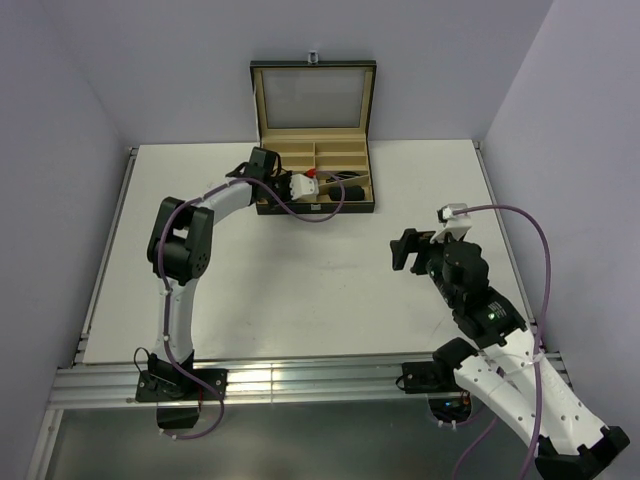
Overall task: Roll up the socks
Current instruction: Place the sock in the storage box.
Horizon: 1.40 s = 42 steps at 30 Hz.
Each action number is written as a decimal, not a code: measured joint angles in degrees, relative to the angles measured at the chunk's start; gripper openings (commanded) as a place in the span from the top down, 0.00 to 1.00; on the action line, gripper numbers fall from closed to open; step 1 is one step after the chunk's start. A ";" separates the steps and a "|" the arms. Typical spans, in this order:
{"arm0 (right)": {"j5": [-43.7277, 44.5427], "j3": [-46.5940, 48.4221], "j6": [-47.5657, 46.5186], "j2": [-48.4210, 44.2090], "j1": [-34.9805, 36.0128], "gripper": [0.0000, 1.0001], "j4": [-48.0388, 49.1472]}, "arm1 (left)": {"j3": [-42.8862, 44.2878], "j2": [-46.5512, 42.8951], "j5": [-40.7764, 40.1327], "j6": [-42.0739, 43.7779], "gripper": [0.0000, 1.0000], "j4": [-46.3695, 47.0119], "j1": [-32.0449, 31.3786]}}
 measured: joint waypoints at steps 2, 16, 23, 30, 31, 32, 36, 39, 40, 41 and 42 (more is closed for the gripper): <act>-0.13 -0.07 -0.11 0.50 0.00 0.08 -0.02 | 0.17 0.00 0.07 0.50 0.78 -0.50 0.00; -0.81 -0.09 -0.37 0.74 0.00 0.08 0.02 | 4.57 0.00 2.51 2.51 0.61 -7.41 0.07; -0.81 -0.09 -0.48 0.74 0.00 0.08 0.02 | 6.47 0.00 4.07 3.89 0.63 -11.28 0.07; -0.92 -0.09 -0.59 0.74 0.00 0.09 0.00 | 9.29 2.19 4.00 4.11 0.54 -12.90 0.07; -0.94 -0.09 -0.61 0.74 0.00 0.09 0.00 | 9.79 2.69 3.98 4.11 0.53 -12.85 0.07; -0.96 -0.09 -0.59 0.74 0.00 0.09 0.00 | 10.27 3.23 3.96 4.09 0.52 -12.72 0.07; -1.01 -0.09 -0.61 0.83 0.00 0.09 0.00 | 11.43 4.07 3.80 4.09 0.47 -12.79 0.07; -1.05 -0.09 -0.61 1.03 0.00 0.09 0.02 | 11.98 4.26 3.82 4.24 0.44 -13.20 0.07; -1.05 -0.09 -0.61 1.11 0.00 0.09 0.00 | 12.31 4.35 3.93 4.31 0.43 -13.53 0.09; -1.09 -0.09 -0.61 1.20 0.00 0.09 0.00 | 12.50 4.37 4.11 4.28 0.43 -13.92 0.09; -1.14 -0.09 -0.63 1.22 0.00 0.09 0.00 | 12.76 4.37 4.46 4.37 0.42 -14.71 0.09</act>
